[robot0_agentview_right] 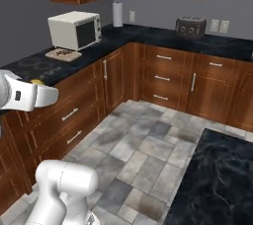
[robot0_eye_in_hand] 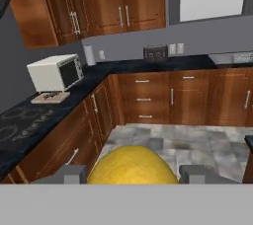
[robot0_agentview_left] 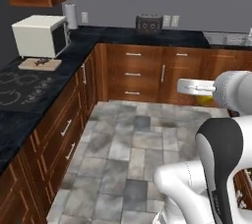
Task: Retrieve a lemon from the fridge and place it on the cutting board with the fish.
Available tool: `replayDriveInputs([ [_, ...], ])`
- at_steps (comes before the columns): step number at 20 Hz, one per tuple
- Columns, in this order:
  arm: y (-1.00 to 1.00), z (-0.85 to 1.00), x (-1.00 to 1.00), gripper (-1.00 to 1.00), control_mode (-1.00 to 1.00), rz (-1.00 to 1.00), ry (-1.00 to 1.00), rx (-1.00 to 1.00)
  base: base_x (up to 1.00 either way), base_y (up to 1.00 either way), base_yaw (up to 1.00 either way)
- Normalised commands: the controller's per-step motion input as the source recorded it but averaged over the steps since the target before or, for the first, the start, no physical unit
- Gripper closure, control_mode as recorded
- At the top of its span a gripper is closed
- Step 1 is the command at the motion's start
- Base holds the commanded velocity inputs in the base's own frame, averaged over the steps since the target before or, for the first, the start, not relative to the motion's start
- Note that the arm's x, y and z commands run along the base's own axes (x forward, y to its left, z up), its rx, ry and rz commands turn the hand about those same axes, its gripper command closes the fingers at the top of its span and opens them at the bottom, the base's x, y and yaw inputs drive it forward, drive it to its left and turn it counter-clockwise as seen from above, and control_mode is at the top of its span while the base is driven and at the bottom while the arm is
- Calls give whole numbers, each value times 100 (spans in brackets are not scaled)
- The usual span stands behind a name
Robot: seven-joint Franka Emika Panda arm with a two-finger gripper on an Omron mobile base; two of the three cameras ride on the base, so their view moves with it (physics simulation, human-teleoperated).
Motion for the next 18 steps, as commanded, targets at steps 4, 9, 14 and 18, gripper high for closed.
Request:
replayDriveInputs([
  [4, 0, 0, 0, 100, 100, 0, 0, 0, 100, -17, 0],
  [9, 0, 0, 0, 100, 100, 0, 0, 0, 100, -2, 0],
  [14, 0, 0, 0, 100, 100, 0, 0, 0, 100, 3, 18],
  [18, 0, 0, 0, 100, 100, 0, 0, 0, 100, 4, 22],
])
